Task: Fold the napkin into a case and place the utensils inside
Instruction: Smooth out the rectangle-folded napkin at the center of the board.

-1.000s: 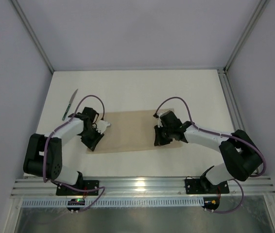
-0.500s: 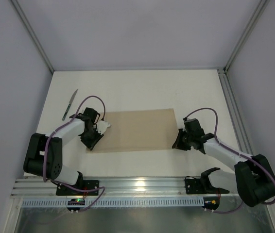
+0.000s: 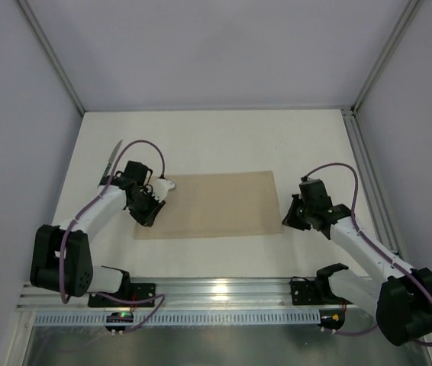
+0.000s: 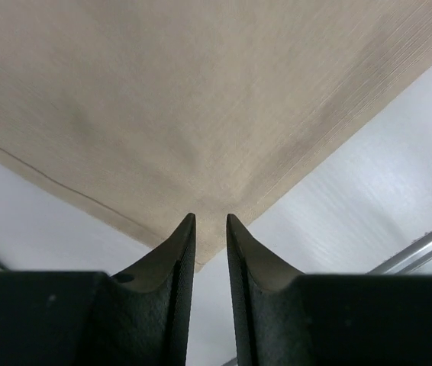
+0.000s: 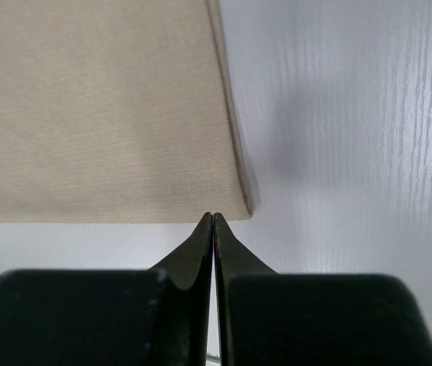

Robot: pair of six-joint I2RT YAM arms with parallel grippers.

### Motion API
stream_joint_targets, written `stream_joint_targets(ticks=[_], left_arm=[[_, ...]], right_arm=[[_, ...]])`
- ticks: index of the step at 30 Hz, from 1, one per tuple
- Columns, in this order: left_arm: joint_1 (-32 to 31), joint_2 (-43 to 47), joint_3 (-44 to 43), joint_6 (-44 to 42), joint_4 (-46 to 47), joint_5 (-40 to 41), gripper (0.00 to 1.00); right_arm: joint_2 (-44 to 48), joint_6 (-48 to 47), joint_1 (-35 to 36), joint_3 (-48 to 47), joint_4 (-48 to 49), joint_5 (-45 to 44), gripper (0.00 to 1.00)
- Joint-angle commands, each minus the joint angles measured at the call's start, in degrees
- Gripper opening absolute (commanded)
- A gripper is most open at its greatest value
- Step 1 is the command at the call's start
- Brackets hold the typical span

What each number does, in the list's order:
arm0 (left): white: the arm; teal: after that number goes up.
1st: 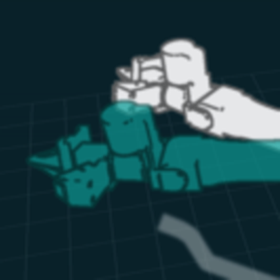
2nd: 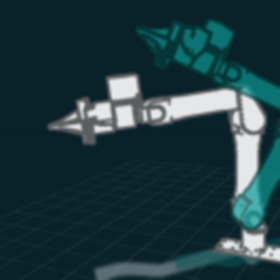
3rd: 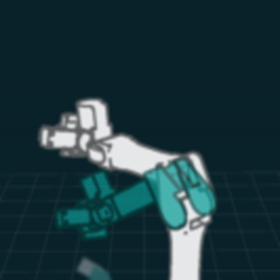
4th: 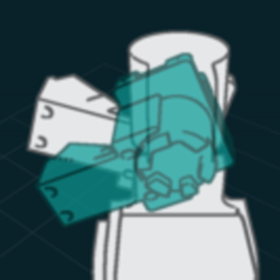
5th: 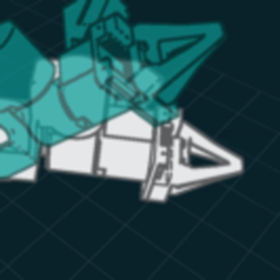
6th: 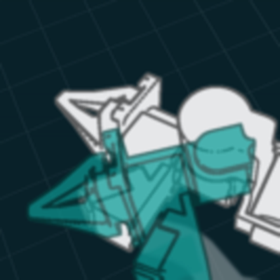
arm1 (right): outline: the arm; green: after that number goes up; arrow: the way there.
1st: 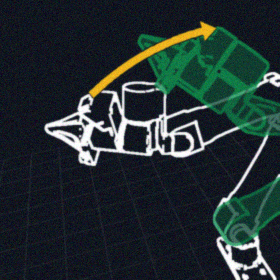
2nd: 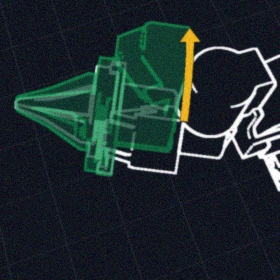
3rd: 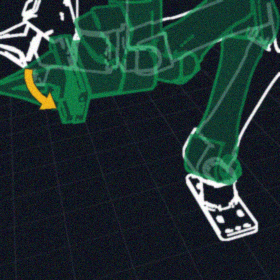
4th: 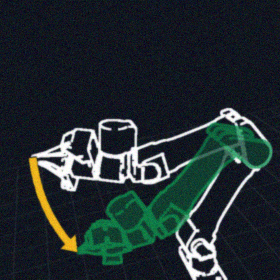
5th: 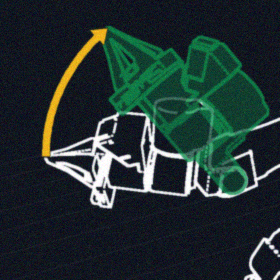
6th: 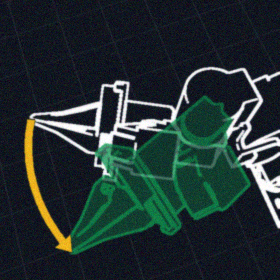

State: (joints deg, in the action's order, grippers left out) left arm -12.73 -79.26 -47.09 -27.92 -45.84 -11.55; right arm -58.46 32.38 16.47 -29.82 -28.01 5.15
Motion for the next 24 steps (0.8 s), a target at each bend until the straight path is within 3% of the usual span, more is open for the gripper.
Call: stream_joint_targets(ticks=[1,4,8,12,18,24], left_arm=[[-0.4,3.3,-8.6,0.1,-2.7,-10.4,0.23],[-6.0,-0.6,-12.2,3.7,-2.2,-9.0,0.15],[-20.0,-6.5,-13.8,7.2,1.4,-5.0,0.1],[-27.5,-11.9,-15.8,8.8,5.0,-2.3,0.06],[-31.8,-18.5,-14.7,4.0,9.0,3.1,0.04],[-33.1,-18.1,-8.9,-1.7,8.7,4.3,0.02]], right_arm=[[1.7,-1.4,5.4,-8.4,-3.0,-4.6,0.04],[-0.9,0.2,11.7,-11.8,-1.3,-7.5,0.04],[-5.6,4.3,14.2,-10.3,8.8,1.0,0.04],[-9.6,6.9,14.2,-6.7,18.0,3.8,0.04],[-15.7,7.3,14.3,-4.8,22.6,4.5,0.04],[-17.1,7.3,14.3,-2.8,22.5,2.7,0.04]])
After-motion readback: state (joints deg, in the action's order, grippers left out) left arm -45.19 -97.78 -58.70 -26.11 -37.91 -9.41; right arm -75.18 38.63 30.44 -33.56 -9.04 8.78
